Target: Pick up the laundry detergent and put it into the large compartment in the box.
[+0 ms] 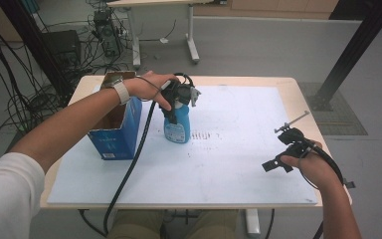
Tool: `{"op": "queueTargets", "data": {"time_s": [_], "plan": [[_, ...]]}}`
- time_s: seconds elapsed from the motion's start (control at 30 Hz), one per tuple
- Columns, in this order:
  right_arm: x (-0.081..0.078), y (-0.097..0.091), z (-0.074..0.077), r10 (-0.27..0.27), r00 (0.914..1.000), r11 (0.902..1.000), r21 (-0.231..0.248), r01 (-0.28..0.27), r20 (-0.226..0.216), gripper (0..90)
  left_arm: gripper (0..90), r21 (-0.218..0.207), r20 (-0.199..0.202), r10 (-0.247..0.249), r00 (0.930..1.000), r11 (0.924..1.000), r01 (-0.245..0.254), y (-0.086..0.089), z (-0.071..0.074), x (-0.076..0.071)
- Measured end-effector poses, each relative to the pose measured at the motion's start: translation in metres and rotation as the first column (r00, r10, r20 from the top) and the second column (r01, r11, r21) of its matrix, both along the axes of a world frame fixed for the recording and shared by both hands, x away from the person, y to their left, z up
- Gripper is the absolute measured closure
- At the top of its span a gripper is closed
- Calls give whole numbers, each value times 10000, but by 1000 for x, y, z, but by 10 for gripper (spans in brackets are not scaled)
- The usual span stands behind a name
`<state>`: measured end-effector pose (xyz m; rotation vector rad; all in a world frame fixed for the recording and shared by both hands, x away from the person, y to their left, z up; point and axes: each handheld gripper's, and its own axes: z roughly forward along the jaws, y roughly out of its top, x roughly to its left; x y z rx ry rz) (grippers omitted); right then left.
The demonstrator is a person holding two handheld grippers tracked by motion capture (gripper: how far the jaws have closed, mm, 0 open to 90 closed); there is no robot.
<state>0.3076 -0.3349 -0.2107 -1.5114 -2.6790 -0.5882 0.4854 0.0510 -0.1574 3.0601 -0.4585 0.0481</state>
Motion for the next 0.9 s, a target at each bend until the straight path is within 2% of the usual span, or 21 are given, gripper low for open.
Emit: {"op": "queueTargets", "data": {"time_s": [0.9], "plan": [[-1,1,3,30,10000,10000,-3,-30,65,82,391,7,-66,252,9997,9997,-252,1,0,3]]}}
